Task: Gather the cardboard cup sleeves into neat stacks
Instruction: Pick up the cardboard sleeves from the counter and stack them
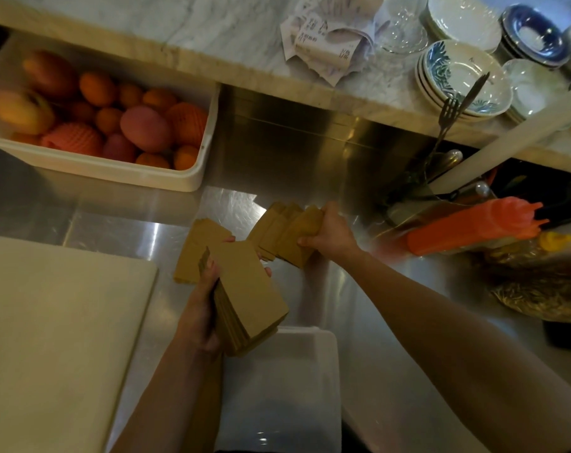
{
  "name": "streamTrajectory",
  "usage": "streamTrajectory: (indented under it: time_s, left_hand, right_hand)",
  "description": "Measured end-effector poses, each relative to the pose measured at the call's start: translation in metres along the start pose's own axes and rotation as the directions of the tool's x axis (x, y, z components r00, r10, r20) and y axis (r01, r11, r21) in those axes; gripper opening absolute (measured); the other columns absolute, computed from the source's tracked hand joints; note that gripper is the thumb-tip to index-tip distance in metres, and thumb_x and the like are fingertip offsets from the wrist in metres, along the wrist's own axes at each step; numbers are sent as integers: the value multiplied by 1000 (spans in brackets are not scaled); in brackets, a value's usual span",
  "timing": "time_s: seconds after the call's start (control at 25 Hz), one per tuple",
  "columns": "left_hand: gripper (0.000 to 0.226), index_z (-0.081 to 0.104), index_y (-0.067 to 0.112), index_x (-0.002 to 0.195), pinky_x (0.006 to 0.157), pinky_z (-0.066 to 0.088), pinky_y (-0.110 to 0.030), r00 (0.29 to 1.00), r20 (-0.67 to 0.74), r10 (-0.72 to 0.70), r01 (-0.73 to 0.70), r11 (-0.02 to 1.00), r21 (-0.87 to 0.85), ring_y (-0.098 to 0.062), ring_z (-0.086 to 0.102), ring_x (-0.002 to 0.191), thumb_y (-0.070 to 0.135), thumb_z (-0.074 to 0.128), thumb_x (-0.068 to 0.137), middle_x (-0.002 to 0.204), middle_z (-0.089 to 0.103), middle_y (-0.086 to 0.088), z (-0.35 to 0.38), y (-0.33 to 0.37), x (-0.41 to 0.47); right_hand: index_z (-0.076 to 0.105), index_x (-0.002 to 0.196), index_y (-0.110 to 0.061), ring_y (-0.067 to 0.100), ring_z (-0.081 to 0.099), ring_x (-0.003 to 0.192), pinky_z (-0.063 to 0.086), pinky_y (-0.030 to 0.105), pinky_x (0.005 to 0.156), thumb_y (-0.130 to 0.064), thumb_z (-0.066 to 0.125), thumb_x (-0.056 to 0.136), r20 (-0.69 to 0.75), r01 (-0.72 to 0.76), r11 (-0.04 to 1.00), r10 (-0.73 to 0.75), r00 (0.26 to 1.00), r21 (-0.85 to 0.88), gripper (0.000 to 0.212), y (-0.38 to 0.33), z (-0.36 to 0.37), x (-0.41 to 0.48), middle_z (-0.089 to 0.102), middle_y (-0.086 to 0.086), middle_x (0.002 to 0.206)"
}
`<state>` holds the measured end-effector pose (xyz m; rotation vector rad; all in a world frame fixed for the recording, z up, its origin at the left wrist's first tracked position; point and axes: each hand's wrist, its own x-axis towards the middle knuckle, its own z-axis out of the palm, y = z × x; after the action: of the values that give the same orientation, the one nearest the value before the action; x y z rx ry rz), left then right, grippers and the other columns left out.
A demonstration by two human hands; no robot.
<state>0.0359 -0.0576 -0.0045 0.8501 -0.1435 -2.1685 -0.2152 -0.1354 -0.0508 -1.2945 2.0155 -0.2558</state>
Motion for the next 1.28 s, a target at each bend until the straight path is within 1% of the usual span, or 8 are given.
streamTrajectory:
  time_s: [0.08, 0.16, 0.32, 0.48, 0.68, 0.92, 1.04, 1.28]
  left_hand:
    - [129, 26, 16, 152, 76, 59, -48, 1000, -4, 4, -4, 1000, 6, -28, 71, 93, 49, 93, 46, 110, 71, -13, -2, 0, 2]
    - [130, 25, 17, 152, 78, 57, -49, 1000, 0, -11, 11, 1000, 9, -29, 70, 92, 50, 93, 46, 110, 69, -17, -3, 1, 3]
    - [130, 28, 18, 152, 77, 59, -47, 999, -11, -38, 38, 999, -6, -29, 71, 94, 50, 93, 44, 110, 69, -19, -4, 2, 4]
    - [128, 27, 18, 152, 77, 59, -48, 999, -8, -40, 40, 999, -14, -29, 70, 94, 51, 92, 47, 114, 66, -19, -6, 4, 3]
    - [117, 39, 15, 144, 78, 59, -44, 1000, 4, -7, 7, 1000, -11, -24, 72, 91, 52, 92, 46, 105, 74, -12, -9, 7, -2]
    - [118, 37, 16, 146, 77, 58, -43, 999, -23, 28, -27, 999, 29, -24, 72, 90, 51, 91, 47, 105, 73, -12, -5, 9, -6]
    - [123, 36, 16, 148, 76, 59, -44, 998, -63, 17, -11, 996, 87, -25, 70, 93, 53, 92, 45, 116, 67, -12, -2, 10, -11]
    - [117, 42, 19, 145, 74, 59, -46, 1000, -13, 6, -4, 994, 111, -28, 71, 94, 50, 93, 44, 119, 66, -13, -2, 6, -33]
  right_hand:
    - [33, 127, -18, 24, 51, 114, 50, 38, 87, -27, 86, 67, 168, -27, 977, -9, 986, 213, 81, -4, -9, -5, 47, 2, 123]
    - [32, 134, -18, 22, 51, 115, 50, 39, 91, -29, 86, 68, 230, -37, 971, -19, 973, 238, 86, -10, -14, -3, 47, 1, 125]
    - [30, 141, -13, 26, 48, 121, 47, 41, 97, -34, 86, 66, 171, 10, 999, -19, 985, 54, 95, -20, -7, 11, 46, 8, 134]
    - [36, 137, -13, 29, 47, 121, 44, 37, 93, -34, 85, 67, 89, -63, 998, 64, 994, -10, 87, -17, 11, 19, 45, 12, 135]
    - [30, 141, -13, 33, 38, 129, 42, 45, 102, -41, 84, 65, -19, -106, 988, 105, 994, -108, 97, -14, 22, 18, 34, 13, 141]
    - [43, 126, -16, 27, 55, 112, 51, 38, 87, -17, 76, 79, 81, -37, 928, 8, 997, 371, 58, -14, -3, -17, 52, 7, 121]
    - [43, 126, -19, 19, 57, 103, 51, 26, 74, -17, 71, 84, 137, 0, 918, -59, 989, 397, 51, -25, -32, -50, 53, 4, 120]
    - [46, 126, -25, 19, 57, 113, 52, 43, 94, -15, 70, 83, 262, 142, 921, -247, 933, 362, 51, -59, -95, -129, 55, 0, 123]
